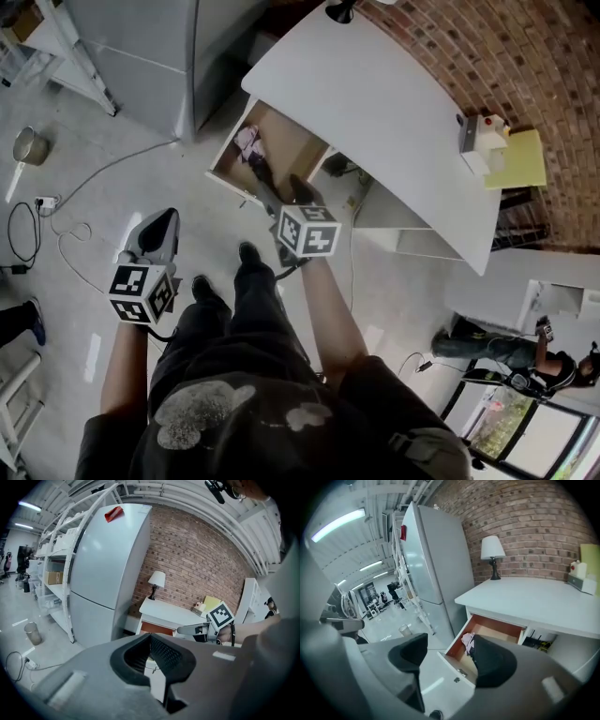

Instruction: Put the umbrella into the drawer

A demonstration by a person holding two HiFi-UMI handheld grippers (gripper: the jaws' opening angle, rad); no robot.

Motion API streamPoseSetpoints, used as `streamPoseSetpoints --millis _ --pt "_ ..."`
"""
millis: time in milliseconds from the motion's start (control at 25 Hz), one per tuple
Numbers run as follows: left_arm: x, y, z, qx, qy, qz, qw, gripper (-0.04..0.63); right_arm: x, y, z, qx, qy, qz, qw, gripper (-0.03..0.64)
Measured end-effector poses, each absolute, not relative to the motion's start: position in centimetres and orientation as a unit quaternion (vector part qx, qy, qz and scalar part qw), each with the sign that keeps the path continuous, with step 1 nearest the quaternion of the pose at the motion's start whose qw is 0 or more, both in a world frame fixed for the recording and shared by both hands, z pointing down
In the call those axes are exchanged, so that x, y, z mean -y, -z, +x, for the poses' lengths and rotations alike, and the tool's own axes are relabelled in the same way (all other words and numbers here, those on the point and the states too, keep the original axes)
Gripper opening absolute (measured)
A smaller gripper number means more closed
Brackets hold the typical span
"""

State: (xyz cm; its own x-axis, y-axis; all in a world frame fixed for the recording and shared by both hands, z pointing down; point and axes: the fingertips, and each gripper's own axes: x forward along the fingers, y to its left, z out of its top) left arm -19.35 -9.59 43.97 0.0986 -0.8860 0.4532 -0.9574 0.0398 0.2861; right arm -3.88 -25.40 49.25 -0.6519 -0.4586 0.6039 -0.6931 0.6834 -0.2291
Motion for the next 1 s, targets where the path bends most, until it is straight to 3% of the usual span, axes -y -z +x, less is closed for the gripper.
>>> streamPoseSetpoints --millis 40,120,200,280,360,1000 --pt "9.1 -43.7 -19.0 0.664 -0.064 0.693 0.273 0.011 24.7 -48.4 -3.4 0.88 -0.223 0.334 0.253 0.31" --pt "8.4 -43.0 -18.5 0.657 -0.061 0.701 0.27 0.011 23.3 -46.9 -2.3 0.878 -0.216 0.353 0.242 0.176" --pt "8.0 -42.3 -17.9 0.649 -0.062 0.711 0.262 0.011 22.2 -45.8 -0.9 0.873 -0.215 0.372 0.231 0.152" --pt "8.0 -41.6 -17.1 0.642 -0.063 0.72 0.256 0.011 21.4 -44.9 0.7 0.865 -0.221 0.391 0.222 0.066" --pt "7.9 -41.0 -16.4 0.634 -0.063 0.728 0.252 0.011 20.7 -44.2 2.1 0.859 -0.23 0.404 0.215 0.022" --pt "10.2 -36.1 -7.7 0.59 -0.068 0.779 0.2 0.011 18.6 -38.4 10.8 0.855 -0.187 0.443 0.193 0.006"
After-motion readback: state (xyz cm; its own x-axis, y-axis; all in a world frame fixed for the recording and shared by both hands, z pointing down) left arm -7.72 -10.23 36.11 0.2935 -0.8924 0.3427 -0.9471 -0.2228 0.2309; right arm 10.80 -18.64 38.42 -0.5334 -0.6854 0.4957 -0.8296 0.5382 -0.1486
